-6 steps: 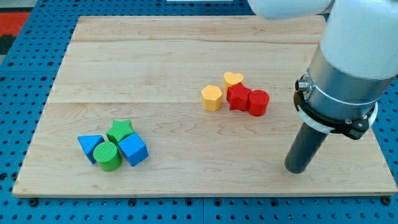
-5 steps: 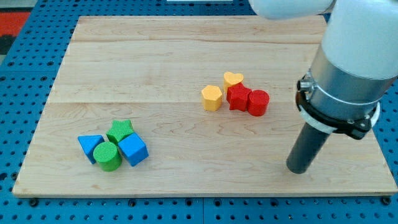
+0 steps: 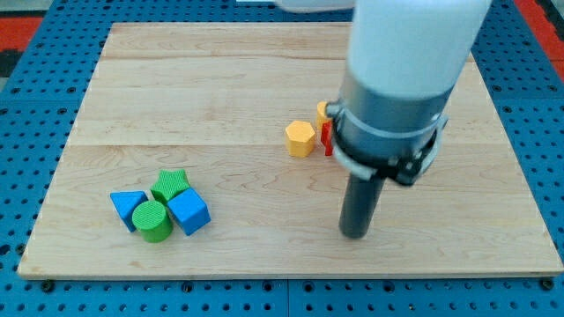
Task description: Nudge the blue cube to left
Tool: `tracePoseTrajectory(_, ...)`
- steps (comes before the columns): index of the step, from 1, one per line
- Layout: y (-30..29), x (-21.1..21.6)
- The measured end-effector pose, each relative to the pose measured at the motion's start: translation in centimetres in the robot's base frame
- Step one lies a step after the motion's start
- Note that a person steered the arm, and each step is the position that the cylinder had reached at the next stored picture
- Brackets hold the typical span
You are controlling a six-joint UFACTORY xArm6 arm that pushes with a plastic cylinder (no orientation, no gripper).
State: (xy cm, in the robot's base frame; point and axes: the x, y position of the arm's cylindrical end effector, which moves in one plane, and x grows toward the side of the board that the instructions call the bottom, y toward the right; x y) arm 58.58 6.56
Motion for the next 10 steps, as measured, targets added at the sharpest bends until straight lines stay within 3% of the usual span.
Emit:
tracePoseTrajectory(1, -4.6, 3.3)
tracePoseTrajectory(2, -12.5, 3.1)
tracePoseTrajectory(7, -14.5, 2.1)
tracePoseTrajectory(8, -17.6, -0.2)
tracePoseTrajectory(10, -25.7, 0.3)
